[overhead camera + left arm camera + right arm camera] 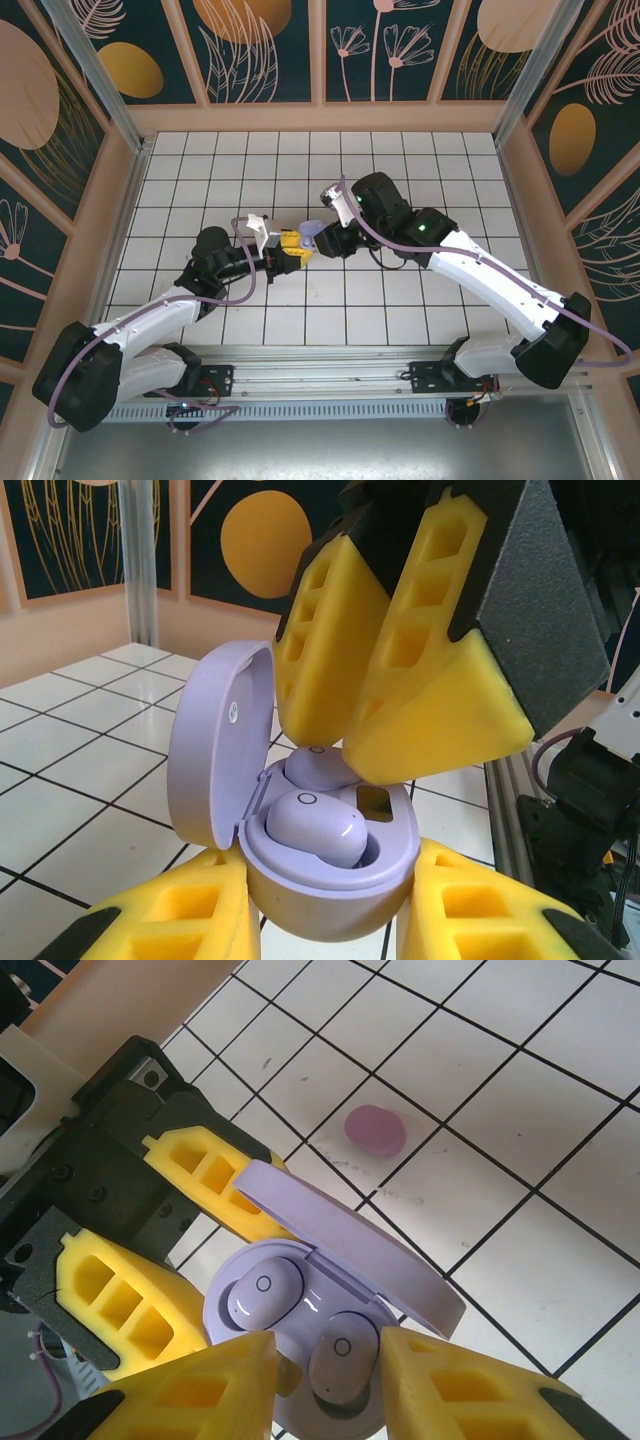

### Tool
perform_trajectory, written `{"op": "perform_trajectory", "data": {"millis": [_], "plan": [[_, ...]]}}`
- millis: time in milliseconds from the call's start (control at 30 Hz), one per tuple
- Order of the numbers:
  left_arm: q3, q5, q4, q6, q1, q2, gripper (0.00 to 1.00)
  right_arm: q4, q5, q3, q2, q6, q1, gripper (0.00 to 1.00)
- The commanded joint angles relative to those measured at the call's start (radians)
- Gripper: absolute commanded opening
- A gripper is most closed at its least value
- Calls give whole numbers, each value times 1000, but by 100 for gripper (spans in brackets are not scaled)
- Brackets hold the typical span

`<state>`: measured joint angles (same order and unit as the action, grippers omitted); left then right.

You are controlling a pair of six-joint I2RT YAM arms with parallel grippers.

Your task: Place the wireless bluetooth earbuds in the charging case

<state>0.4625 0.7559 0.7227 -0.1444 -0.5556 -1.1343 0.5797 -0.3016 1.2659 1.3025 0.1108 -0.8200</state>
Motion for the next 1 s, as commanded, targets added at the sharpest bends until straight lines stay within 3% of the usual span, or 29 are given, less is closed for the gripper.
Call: {"op": "perform_trajectory", "data": {"millis": [0,300,533,700,967], "plan": [[23,25,67,-9,-3,-2,12,20,29,46,-6,13,10,33],[16,24,75,-10,-2,-1,12,9,15,82,-78,42,29,31],[46,37,123,-25,-3,-41,12,-64,-48,38,-119,121,119,29],[81,66,165,-40,-3,-95,12,-106,-152,24,-91,193,217,29],[103,81,127,-6,-4,-114,12,-145,-240,32,4,212,234,28]]}}
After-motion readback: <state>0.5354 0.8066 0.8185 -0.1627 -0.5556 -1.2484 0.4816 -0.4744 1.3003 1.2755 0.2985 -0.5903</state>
